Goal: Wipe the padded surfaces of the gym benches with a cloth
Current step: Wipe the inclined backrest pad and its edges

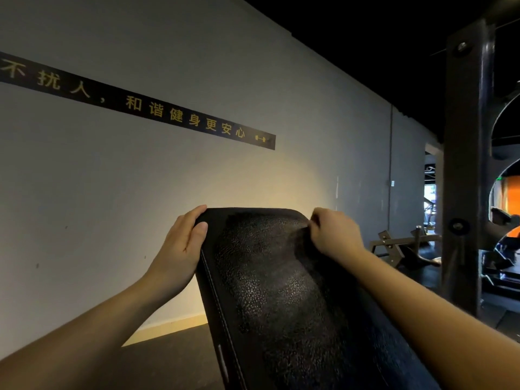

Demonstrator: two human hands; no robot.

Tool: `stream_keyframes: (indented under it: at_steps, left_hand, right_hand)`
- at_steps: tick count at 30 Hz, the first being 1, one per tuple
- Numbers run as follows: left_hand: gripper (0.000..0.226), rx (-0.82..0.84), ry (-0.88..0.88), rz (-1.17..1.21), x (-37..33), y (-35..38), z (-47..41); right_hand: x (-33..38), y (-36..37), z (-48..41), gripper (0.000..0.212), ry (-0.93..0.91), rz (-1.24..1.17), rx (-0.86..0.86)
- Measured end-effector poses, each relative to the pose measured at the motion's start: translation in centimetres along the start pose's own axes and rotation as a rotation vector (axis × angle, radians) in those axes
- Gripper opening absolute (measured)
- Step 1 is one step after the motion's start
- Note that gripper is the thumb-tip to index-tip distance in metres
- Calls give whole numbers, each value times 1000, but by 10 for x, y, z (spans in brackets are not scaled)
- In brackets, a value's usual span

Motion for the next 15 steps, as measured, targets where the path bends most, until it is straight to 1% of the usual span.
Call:
stream_keyframes:
  at_steps: [1,3,6,9,11,12,13,14,15]
  left_hand:
    - [44,-9,2,12,1,0,0]
    - [45,-11,2,27,3,0,-1]
    - [53,14,-1,28,1,0,0]
    - [63,32,7,21,-3,-3,2]
    - [58,39,11,35,-3,-3,2]
    - [55,43,12,41,-2,-2,1]
    - [52,43,11,44,0,-2,1]
    - [49,36,8,45,0,-2,0]
    - [46,28,2,48,1,-2,0]
  right_hand:
    - [-6,5,-13,17,27,22,5]
    - [6,13,-35,14,37,35,6]
    - [57,16,-56,18,-28,-32,-24]
    - [128,0,-40,19,-253,-132,-28]
    - [167,-22,0,17,-487,-213,-42]
    - [177,-33,25,16,-615,-257,-55]
    - [178,-39,46,16,-697,-298,-45]
    - [166,-39,55,17,-707,-303,-23]
    - [142,-34,51,19,-643,-270,-14]
Point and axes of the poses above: each hand's wrist, its own z-axis away from the middle knuckle, its own y-axis out of the palm, x = y × z, the point moved 8 cm from there along -z, towards the middle knuckle, and after that the axes turned 14 degrees about -y, right-handed, at the moved point
